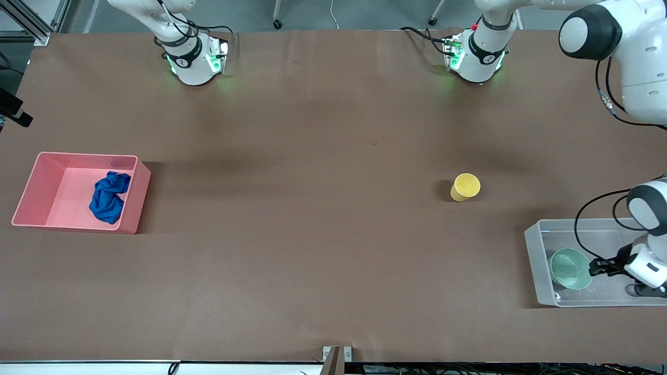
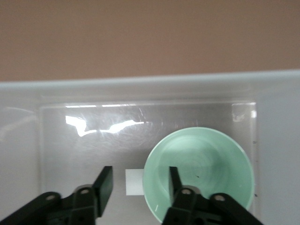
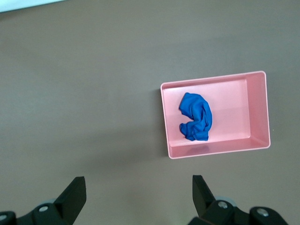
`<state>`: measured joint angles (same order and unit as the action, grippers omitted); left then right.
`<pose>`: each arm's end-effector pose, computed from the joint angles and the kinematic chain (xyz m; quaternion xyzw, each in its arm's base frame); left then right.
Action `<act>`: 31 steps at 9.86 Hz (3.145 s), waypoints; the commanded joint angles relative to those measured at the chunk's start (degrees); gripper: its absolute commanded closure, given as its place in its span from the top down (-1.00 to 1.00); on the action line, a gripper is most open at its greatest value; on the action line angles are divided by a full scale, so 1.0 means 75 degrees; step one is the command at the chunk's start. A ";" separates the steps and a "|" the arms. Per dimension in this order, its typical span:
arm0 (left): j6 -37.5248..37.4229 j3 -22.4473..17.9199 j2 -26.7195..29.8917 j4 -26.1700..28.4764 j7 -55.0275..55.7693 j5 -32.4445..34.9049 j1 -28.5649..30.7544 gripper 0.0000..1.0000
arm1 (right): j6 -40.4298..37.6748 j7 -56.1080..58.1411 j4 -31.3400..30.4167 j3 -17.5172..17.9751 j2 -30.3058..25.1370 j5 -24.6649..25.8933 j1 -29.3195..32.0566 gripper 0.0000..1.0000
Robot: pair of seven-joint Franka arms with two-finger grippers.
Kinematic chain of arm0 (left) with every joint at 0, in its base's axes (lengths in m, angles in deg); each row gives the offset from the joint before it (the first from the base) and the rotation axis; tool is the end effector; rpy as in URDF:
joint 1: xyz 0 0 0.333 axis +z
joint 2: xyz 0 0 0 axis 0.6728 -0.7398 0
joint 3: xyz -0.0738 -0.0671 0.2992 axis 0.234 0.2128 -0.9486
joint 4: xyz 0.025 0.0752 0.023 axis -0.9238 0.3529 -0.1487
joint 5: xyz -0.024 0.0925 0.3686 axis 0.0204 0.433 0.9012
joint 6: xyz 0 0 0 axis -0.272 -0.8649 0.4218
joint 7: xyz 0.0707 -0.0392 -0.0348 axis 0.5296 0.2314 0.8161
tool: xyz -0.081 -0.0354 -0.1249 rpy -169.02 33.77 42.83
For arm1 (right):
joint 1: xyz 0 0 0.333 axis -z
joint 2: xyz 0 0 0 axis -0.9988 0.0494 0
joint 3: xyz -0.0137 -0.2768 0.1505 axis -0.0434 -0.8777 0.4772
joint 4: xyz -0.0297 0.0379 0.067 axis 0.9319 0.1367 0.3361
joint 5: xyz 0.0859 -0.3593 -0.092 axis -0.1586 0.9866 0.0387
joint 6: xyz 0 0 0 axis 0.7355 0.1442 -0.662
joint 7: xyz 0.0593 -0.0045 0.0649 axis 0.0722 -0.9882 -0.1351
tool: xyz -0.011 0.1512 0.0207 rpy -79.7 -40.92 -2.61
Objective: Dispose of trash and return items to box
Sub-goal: 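Open the left gripper and lift it away from the green bowl, then move the left gripper to the yellow cup and grasp it, then lift the yellow cup and carry it over the clear box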
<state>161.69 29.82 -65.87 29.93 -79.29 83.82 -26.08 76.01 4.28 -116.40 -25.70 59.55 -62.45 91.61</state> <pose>0.7456 0.1985 0.2511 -0.9949 0.0147 -0.0981 0.0199 0.5161 -0.0662 0.6363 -0.9961 0.0862 -0.0160 0.0116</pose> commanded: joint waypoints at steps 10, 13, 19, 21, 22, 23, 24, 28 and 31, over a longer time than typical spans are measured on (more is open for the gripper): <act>-0.0722 0.1495 0.5047 0.6420 0.2331 0.0248 -0.1141 0.78 | 0.0312 0.0065 -0.0525 0.0089 -0.0303 0.0350 -0.0088 1.00; -0.0418 0.1872 0.4814 0.7020 0.2473 0.0248 -0.1141 0.73 | 0.0372 0.0100 -0.0526 0.0077 -0.0303 0.0337 -0.0088 1.00; 0.0986 0.1884 0.3840 0.7477 0.2473 0.0248 -0.1188 0.61 | 0.0360 0.0100 -0.0526 0.0077 -0.0303 0.0337 -0.0088 1.00; 0.1410 0.1884 0.3630 0.7596 0.2543 0.0248 -0.1362 0.37 | 0.0360 0.0100 -0.0526 0.0065 -0.0303 0.0337 -0.0088 1.00; 0.1411 0.1884 0.3617 0.7596 0.2706 0.0248 -0.1363 -0.44 | 0.0360 0.0100 -0.0526 0.0076 -0.0303 0.0337 -0.0088 1.00; 0.1411 0.1884 0.3617 0.7584 0.2708 0.0248 -0.1363 -0.79 | 0.0360 0.0100 -0.0526 0.0065 -0.0303 0.0337 -0.0088 1.00; 0.1423 0.1884 0.3606 0.7561 0.2673 0.0248 -0.1363 -0.98 | 0.0360 0.0100 -0.0526 0.0065 -0.0303 0.0337 -0.0088 1.00; 0.1213 0.1896 0.3932 0.6744 0.2543 0.0248 -0.1293 -0.99 | 0.0360 0.0100 -0.0526 0.0065 -0.0303 0.0337 -0.0088 1.00; -0.0750 0.1873 0.3596 0.4289 0.2497 0.0248 -0.1013 -0.99 | 0.0348 0.0100 -0.0526 0.0065 -0.0303 0.0337 -0.0099 1.00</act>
<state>161.84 43.67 -35.08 70.25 -60.42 84.48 -34.99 78.01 4.90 -118.74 -25.22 58.78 -59.55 90.76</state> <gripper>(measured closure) 0.969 0.000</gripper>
